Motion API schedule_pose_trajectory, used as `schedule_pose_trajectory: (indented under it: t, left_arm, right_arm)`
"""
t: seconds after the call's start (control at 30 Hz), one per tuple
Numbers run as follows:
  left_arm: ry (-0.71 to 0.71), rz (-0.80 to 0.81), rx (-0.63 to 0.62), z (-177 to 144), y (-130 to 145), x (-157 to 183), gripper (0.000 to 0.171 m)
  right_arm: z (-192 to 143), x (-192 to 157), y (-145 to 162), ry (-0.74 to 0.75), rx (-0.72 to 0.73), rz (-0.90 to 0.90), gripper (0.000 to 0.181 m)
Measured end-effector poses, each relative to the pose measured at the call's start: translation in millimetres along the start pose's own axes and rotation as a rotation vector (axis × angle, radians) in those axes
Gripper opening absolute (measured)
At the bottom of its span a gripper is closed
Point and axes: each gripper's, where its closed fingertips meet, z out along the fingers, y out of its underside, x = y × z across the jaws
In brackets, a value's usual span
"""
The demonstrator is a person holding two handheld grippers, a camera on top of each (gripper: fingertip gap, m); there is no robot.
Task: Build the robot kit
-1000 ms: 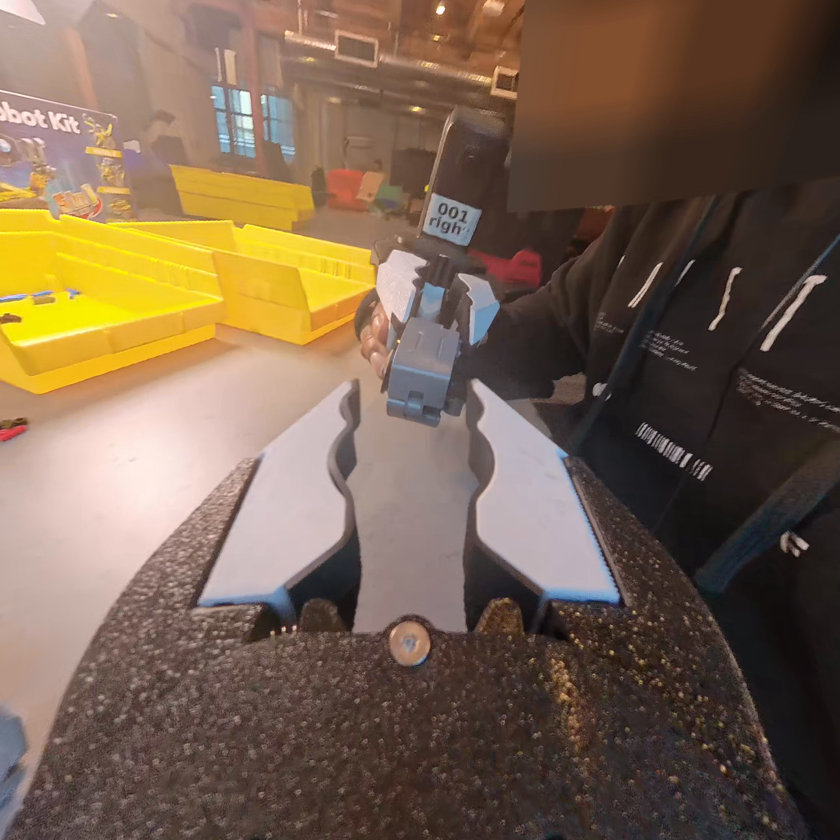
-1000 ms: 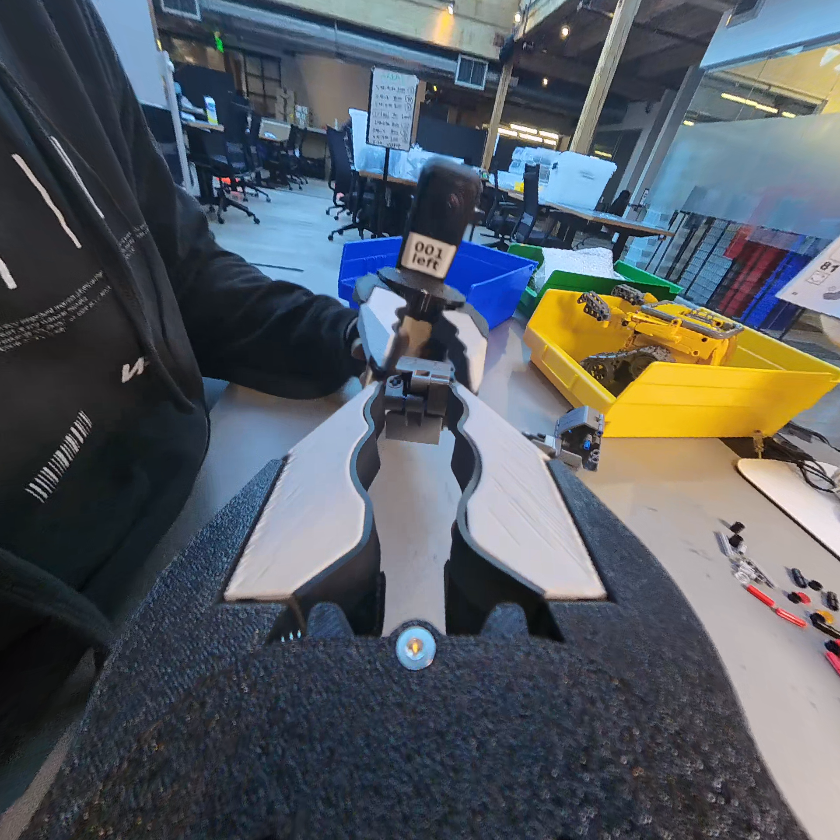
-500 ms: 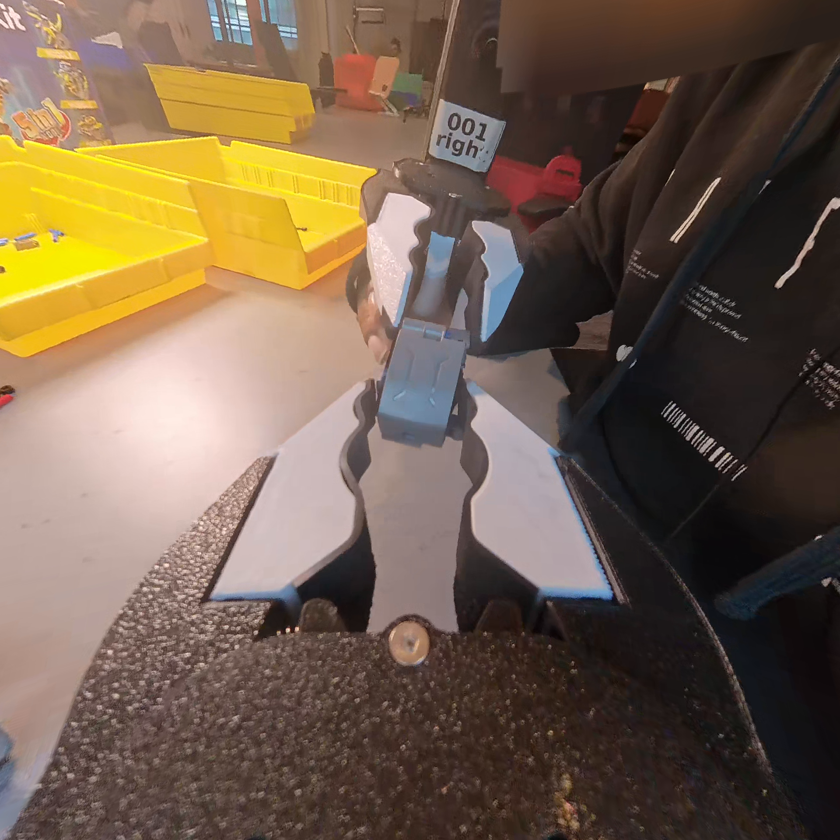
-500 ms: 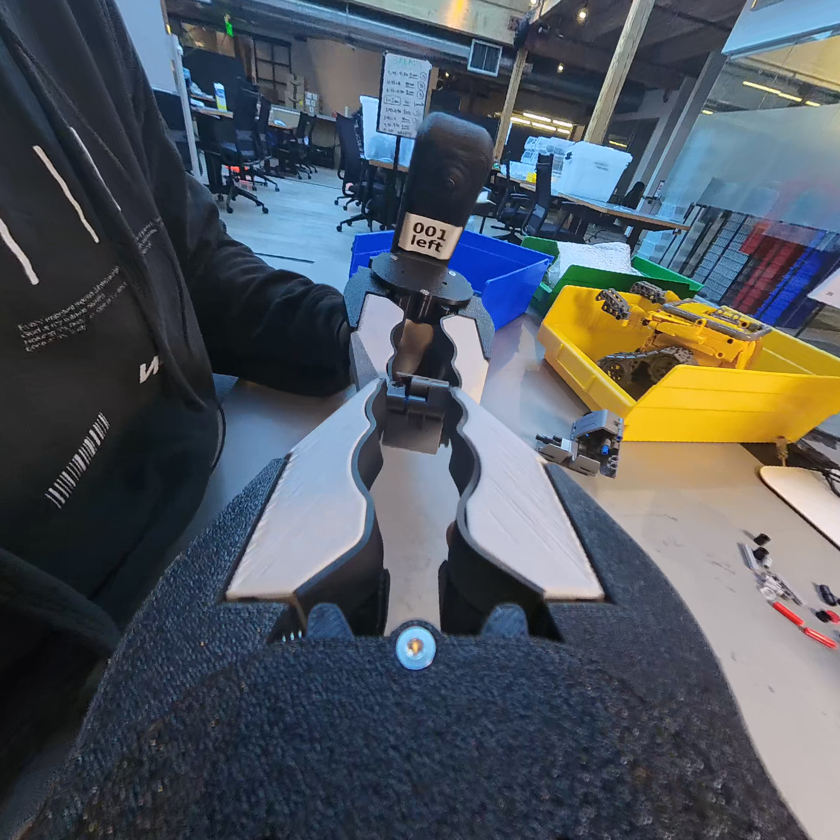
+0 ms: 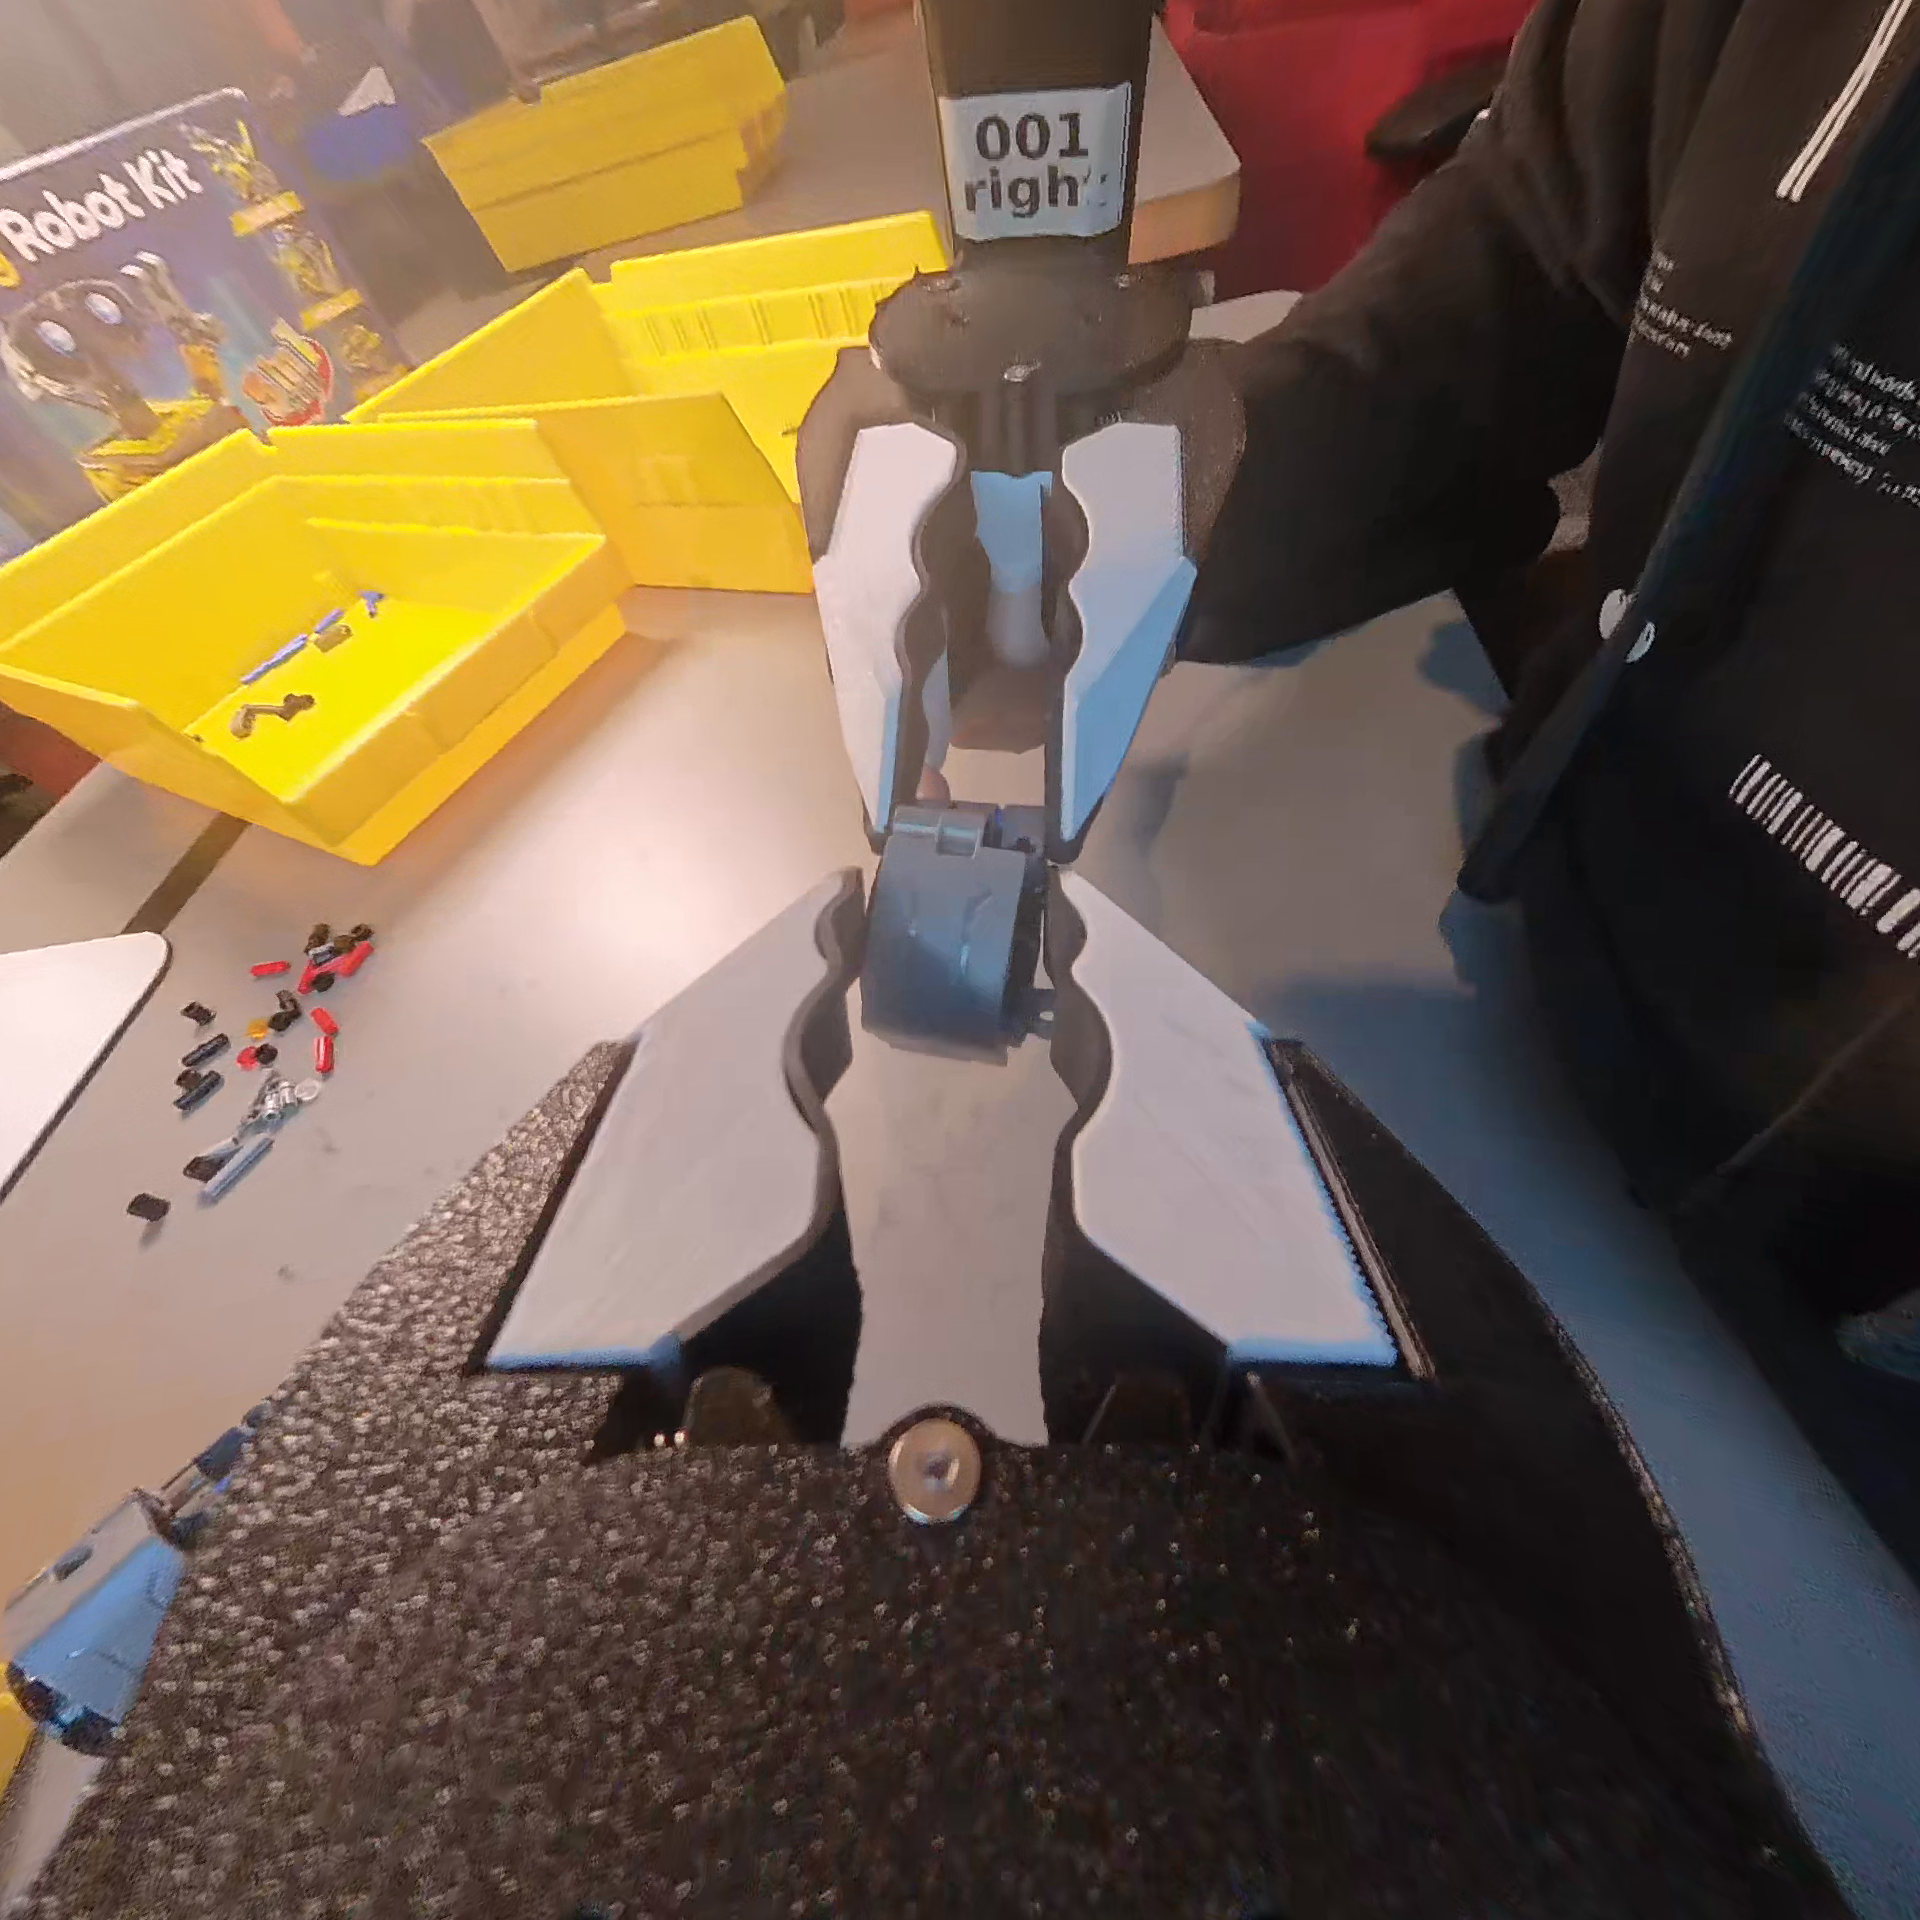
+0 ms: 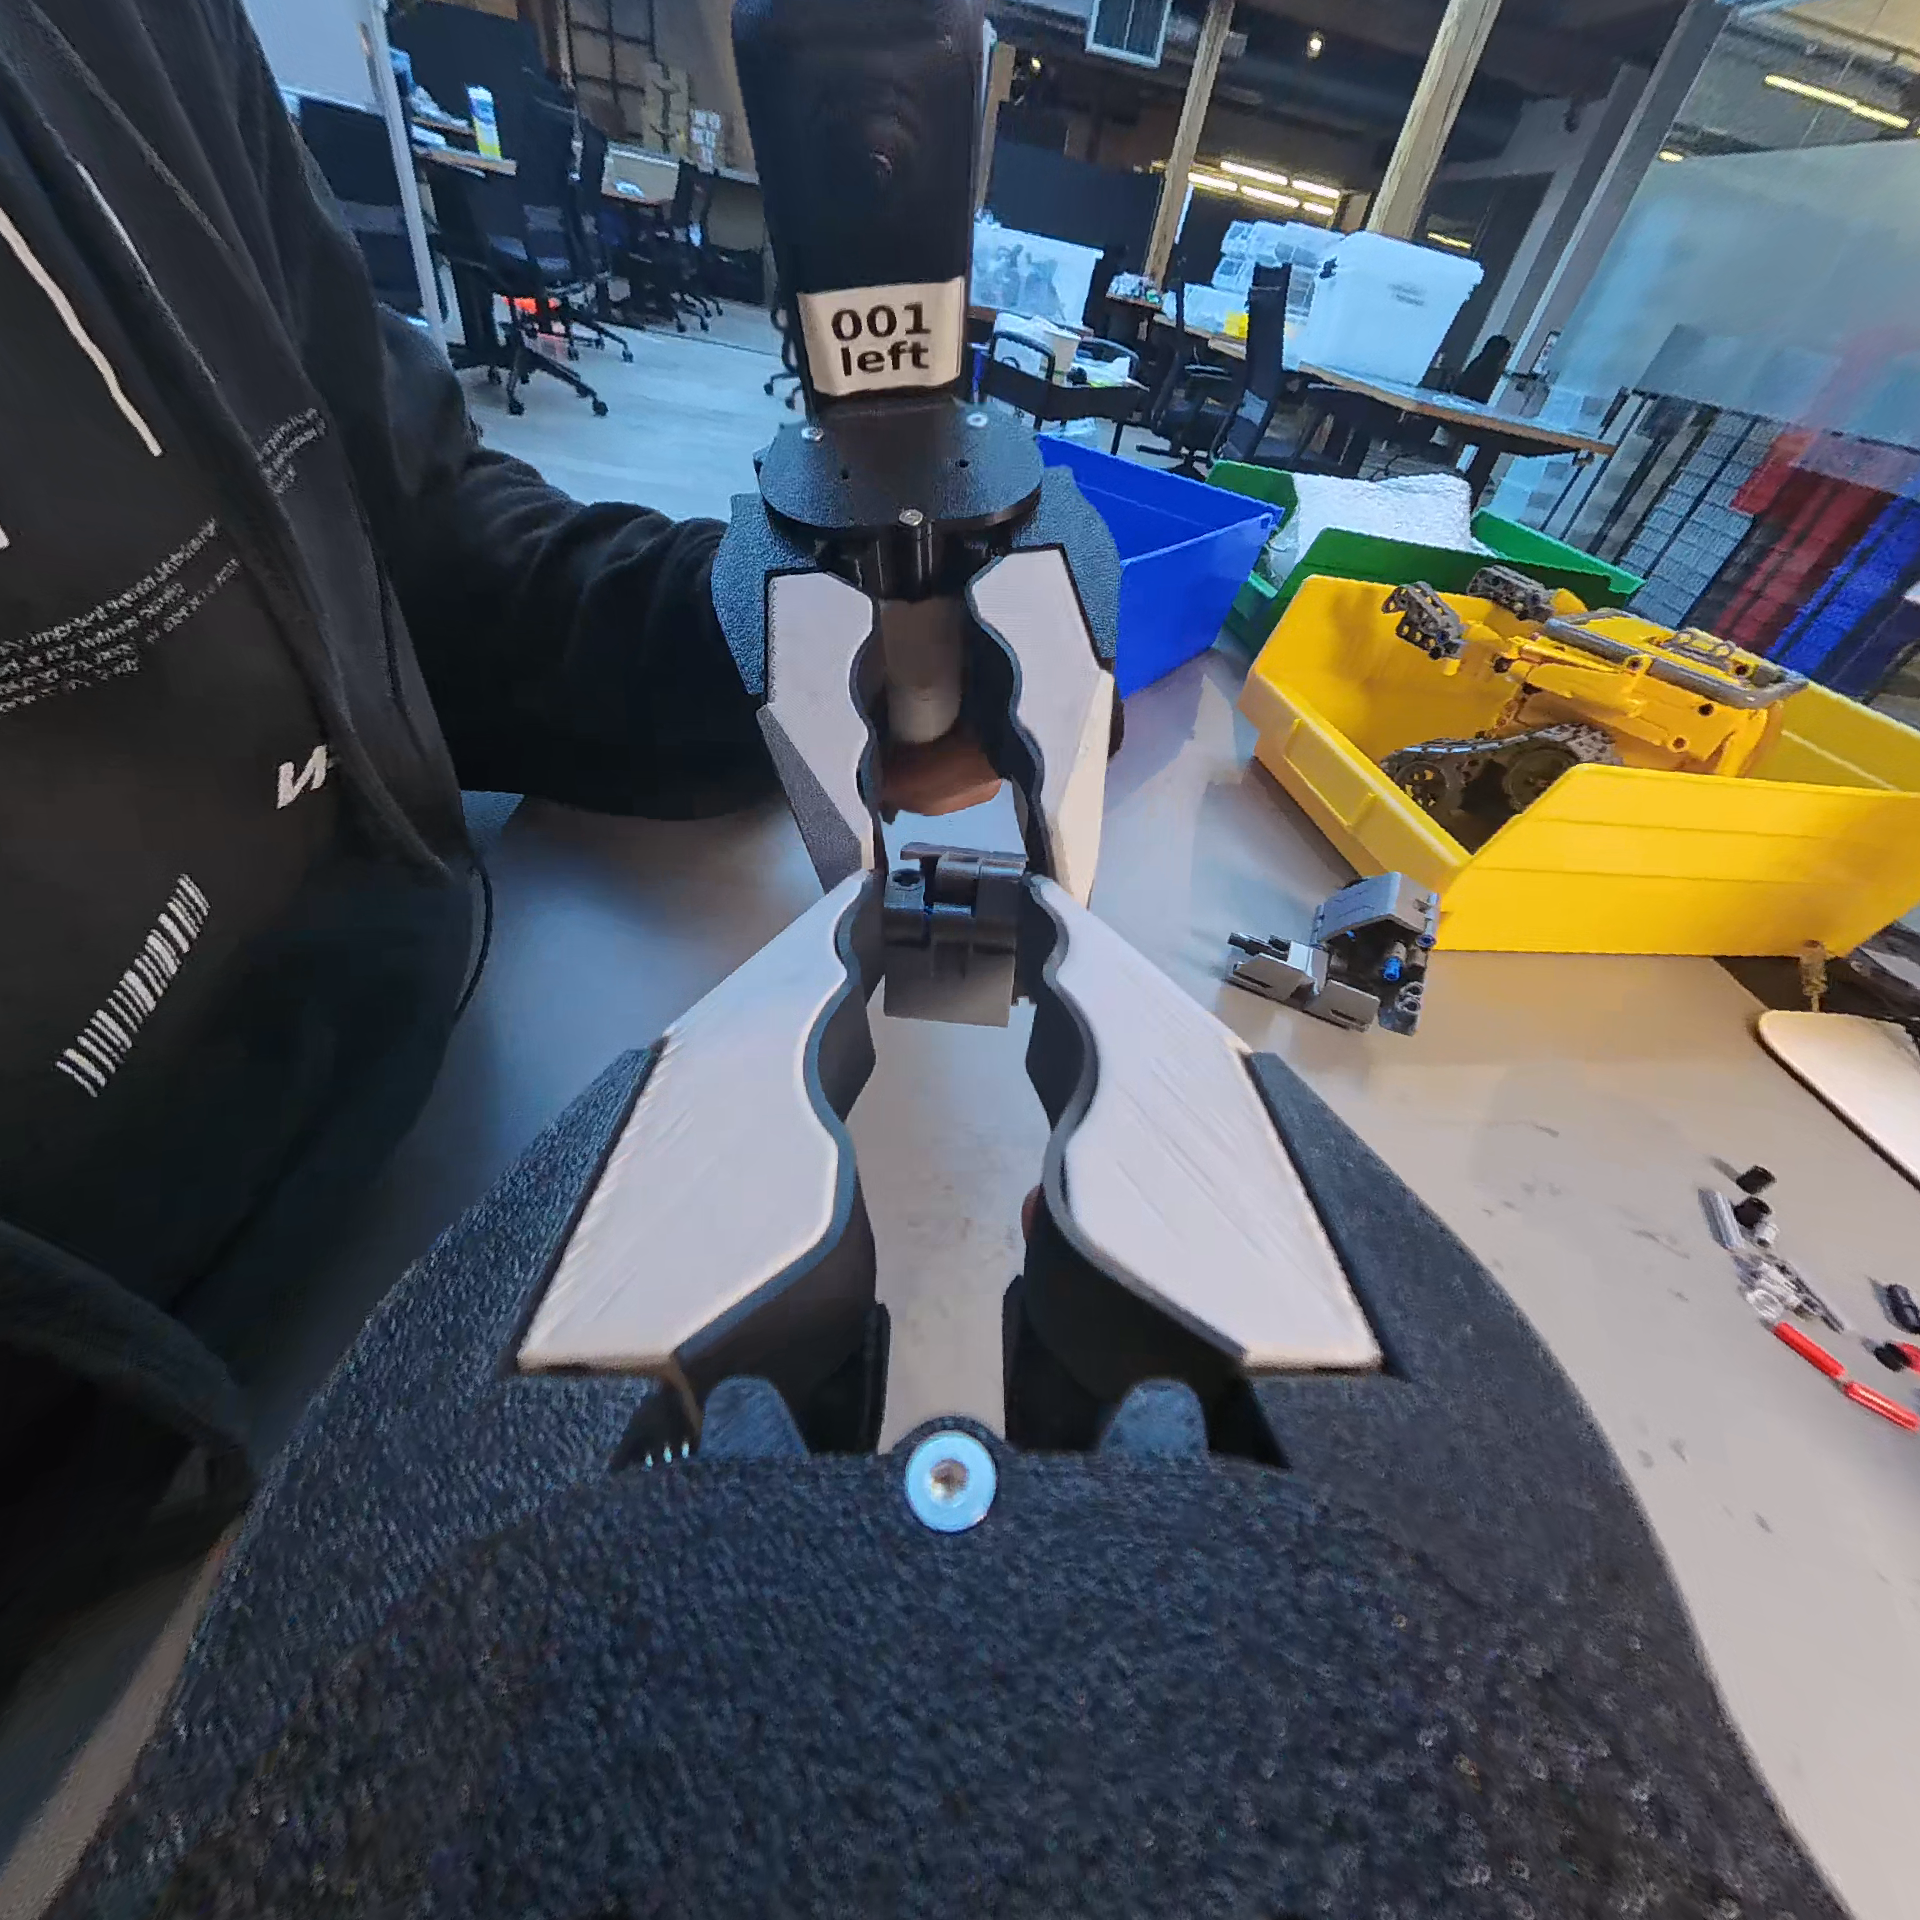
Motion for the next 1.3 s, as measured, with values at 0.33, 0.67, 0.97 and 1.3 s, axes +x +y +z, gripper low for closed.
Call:
schedule_pose_trajectory:
  t: [0.33,0.67,0.97,1.3]
  left_arm:
    - [0.064,-0.043,-0.005,-0.3,3.6,9.2,0.030]
    - [0.130,-0.164,0.046,4.2,12.6,12.3,0.031]
    - [0.077,-0.267,0.158,-7.5,9.1,-5.2,0.039]
    - [0.175,-0.519,0.338,-23.7,-10.9,-18.4,0.036]
  right_arm:
    - [4.1,-9.2,2.0,-0.008,-0.020,-0.092,0.021]
    - [6.4,-10.4,10.4,-0.066,-0.009,0.034,0.021]
    - [-2.2,11.8,-0.9,-0.051,0.115,0.216,0.023]
    - [-16.1,31.3,-13.5,-0.091,0.299,0.481,0.023]
